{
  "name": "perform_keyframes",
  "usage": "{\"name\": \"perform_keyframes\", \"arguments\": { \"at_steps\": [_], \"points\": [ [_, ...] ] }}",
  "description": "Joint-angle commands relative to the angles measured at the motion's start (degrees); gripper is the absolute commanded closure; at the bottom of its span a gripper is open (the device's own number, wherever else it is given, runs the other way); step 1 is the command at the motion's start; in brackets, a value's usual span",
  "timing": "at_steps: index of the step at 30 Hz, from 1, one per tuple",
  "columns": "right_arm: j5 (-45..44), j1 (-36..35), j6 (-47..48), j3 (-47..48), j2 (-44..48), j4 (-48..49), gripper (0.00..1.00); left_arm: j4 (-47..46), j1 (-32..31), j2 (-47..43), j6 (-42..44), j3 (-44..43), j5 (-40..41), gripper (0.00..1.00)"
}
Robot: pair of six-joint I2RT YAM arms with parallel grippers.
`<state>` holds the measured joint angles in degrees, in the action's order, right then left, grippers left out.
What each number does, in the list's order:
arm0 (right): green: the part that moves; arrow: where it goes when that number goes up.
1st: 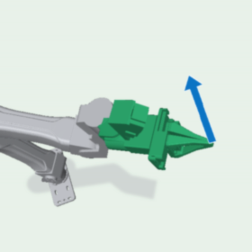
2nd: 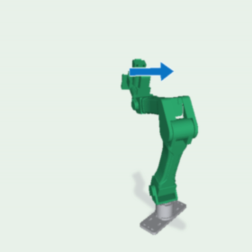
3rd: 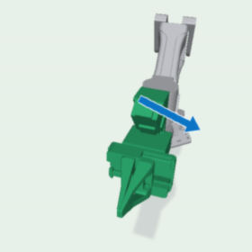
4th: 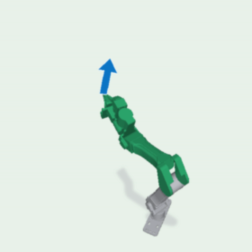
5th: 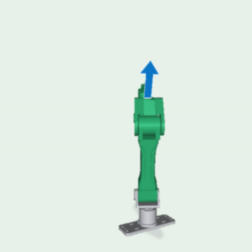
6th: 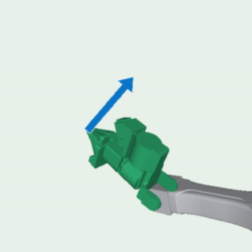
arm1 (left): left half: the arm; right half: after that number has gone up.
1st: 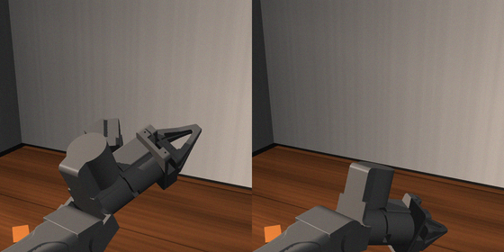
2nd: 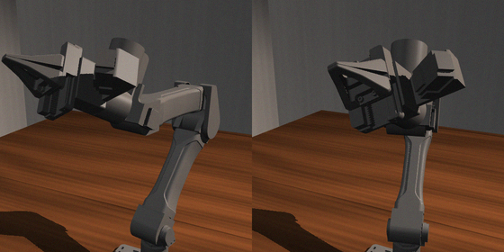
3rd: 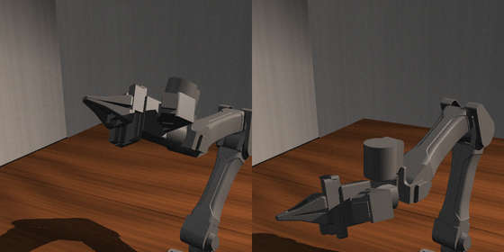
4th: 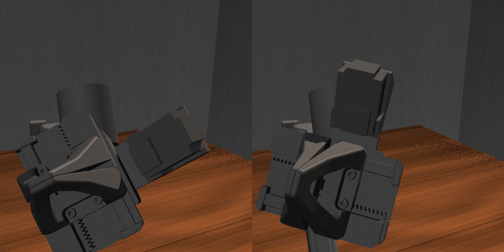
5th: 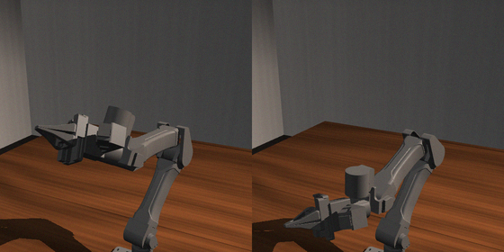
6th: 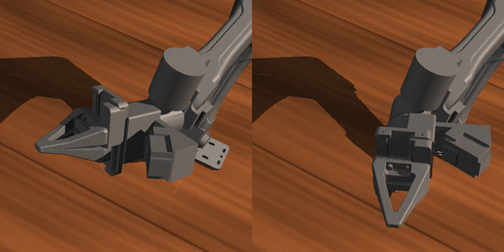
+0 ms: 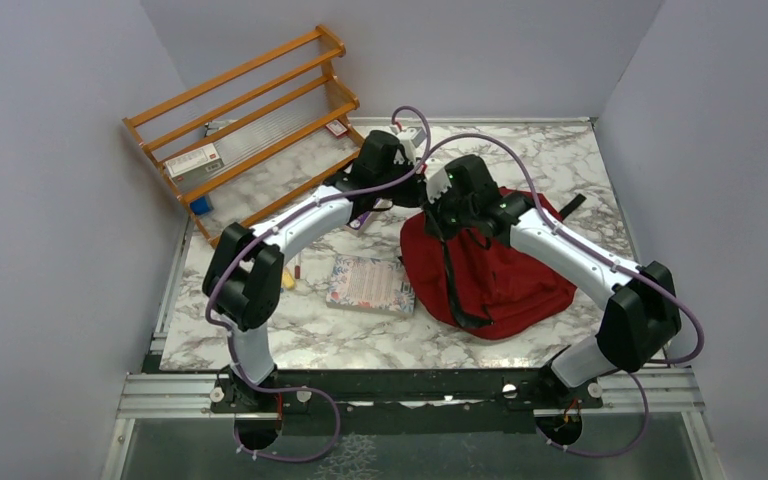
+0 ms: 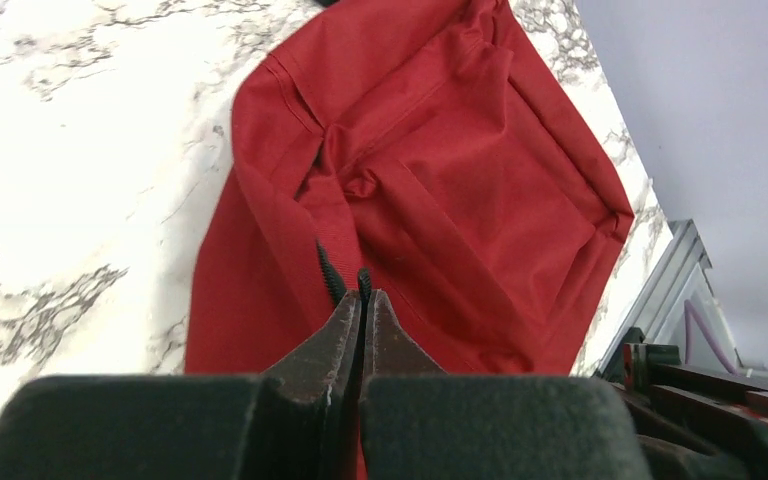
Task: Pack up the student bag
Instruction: Unzip the student bag at the center of the board.
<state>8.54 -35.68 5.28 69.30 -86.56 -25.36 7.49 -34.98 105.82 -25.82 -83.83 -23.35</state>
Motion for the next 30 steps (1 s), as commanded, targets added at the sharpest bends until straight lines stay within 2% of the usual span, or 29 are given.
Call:
{"name": "perform_keyframes", "arguments": {
  "at_steps": [1,12,20,30],
  "points": [
    [9.8,-0.1,5.3,2.3,1.9,-6.6,0.99,0.7,0.4,-6.4,-1.7,3.8,4.7,1.0],
    [18.4,-0.1,1.1,-7.6,10.3,-4.3,0.99,-0.1,2.0,-10.1,-2.3,11.4,7.8,1.0],
    [24.0,-0.1,1.1,-9.9,14.9,-6.4,0.99,1.1,5.1,-6.2,0.6,7.8,5.4,1.0],
    [34.1,-0.1,1.1,-11.4,22.2,-3.6,0.99,1.2,5.3,0.1,2.2,6.4,3.1,1.0]
  ]
}}
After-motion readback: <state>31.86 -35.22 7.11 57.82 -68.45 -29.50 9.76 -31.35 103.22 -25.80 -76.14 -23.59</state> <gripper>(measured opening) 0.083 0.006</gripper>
